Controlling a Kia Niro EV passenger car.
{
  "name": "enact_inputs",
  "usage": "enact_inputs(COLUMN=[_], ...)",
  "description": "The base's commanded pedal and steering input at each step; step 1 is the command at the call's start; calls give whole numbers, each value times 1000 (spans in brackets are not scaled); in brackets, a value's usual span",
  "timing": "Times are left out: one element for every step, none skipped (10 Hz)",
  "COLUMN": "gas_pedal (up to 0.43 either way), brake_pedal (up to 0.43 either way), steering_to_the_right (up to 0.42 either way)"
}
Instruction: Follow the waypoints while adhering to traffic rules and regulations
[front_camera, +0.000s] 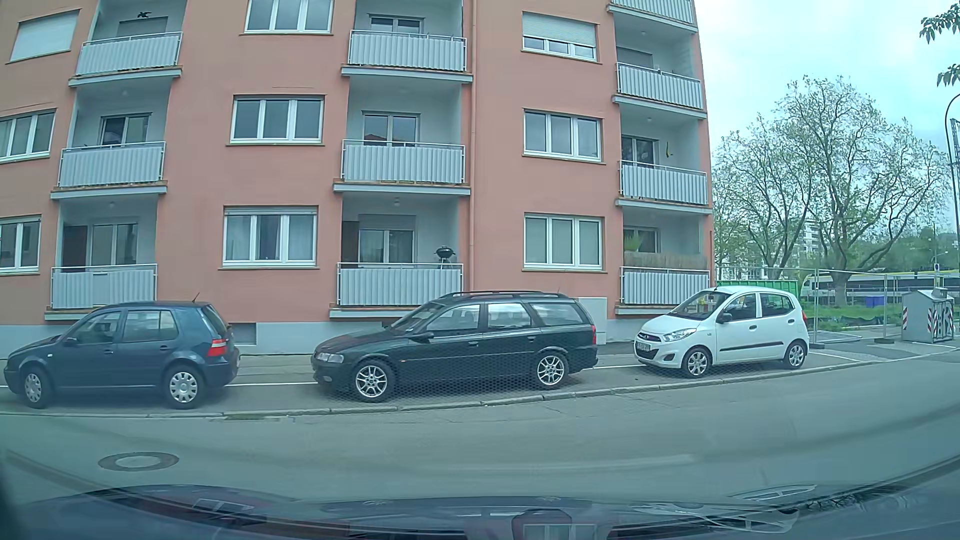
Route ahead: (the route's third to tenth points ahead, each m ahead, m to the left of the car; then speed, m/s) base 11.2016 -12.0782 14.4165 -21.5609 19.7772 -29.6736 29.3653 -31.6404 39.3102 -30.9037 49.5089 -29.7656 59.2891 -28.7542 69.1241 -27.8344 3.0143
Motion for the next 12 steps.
enact_inputs(gas_pedal=[79,79,79,87,87,98,98,110,118,118,118,118], brake_pedal=[0,0,0,0,0,0,0,0,0,0,0,0], steering_to_the_right=[325,370,398,424,447,467,484,494,499,509,516,519])
